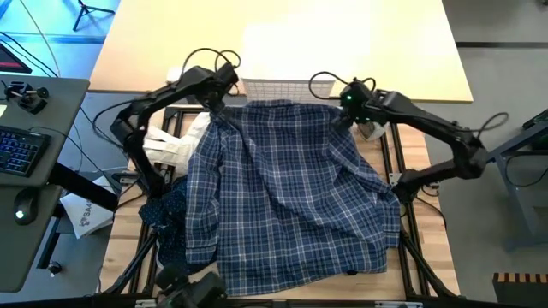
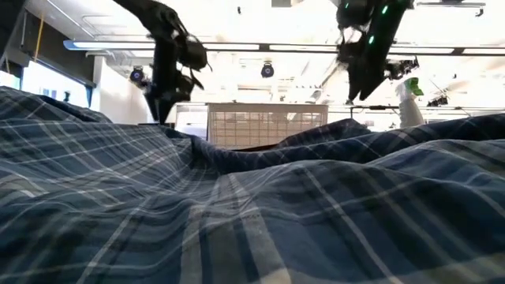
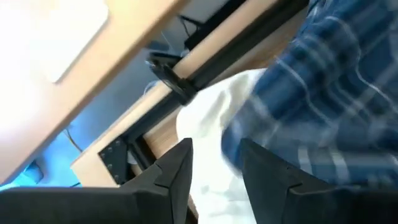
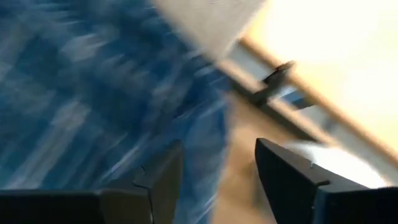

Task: Fold Laundry from Bin
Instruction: Fold the blue checkered long sleeve

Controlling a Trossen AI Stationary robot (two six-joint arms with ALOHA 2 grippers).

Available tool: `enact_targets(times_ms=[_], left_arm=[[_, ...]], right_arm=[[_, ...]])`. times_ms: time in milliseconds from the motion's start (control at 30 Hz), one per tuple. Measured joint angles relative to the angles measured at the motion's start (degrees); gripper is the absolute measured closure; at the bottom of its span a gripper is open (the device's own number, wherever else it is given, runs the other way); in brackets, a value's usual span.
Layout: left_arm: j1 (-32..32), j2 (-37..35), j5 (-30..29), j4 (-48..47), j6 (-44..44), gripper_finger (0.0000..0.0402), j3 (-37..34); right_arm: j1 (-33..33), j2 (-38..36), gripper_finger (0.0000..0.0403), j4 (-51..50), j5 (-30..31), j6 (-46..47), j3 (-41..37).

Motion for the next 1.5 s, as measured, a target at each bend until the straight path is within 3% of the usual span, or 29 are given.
enact_targets(times_ms=[200,400,500,633,700,867,1000,1100,1267,1400,1500], left_arm=[[-2.8,-11.0,2.8,0.4,-3.5,0.0275,0.0],[-8.2,-20.4,11.7,4.0,-9.9,0.0275,0.0],[-12.0,-22.9,14.7,7.6,-11.4,0.0275,0.0],[-16.5,-23.5,19.1,11.2,-9.1,0.0275,0.0],[-18.1,-23.0,21.5,11.6,-7.0,0.0275,0.0],[-20.6,-20.3,29.6,11.8,-3.0,0.0275,-2.1],[-21.6,-17.2,36.0,13.3,-1.6,0.0275,-5.0],[-22.7,-14.6,39.4,14.6,-1.4,0.0275,-7.7],[-25.2,-10.3,44.0,16.6,-1.0,0.0275,-14.7],[-29.2,-7.5,53.5,17.9,-1.8,0.0275,-22.5],[-33.3,-7.0,55.9,17.9,-3.5,0.0275,-27.7]], right_arm=[[2.4,-5.3,0.0195,-12.5,-17.4,12.5,0.9],[5.4,-7.3,0.0195,-17.6,-23.1,23.7,-5.9],[6.9,-7.3,0.0195,-19.6,-28.1,28.4,-11.0],[12.1,-7.3,0.0195,-19.1,-42.0,33.8,-16.8],[16.3,-7.3,0.0195,-17.6,-45.6,36.4,-18.4],[29.9,-7.3,0.0195,-14.3,-45.3,51.3,-19.0],[40.8,-7.0,0.0195,0.4,-40.8,66.9,-19.5],[46.3,-4.8,0.0197,13.6,-33.0,76.3,-20.8],[50.6,4.0,0.0232,36.3,-21.0,84.7,-20.8],[51.6,13.6,0.0272,54.7,-20.2,85.1,-20.8],[51.6,20.4,0.0302,60.6,-20.4,85.7,-20.8]])
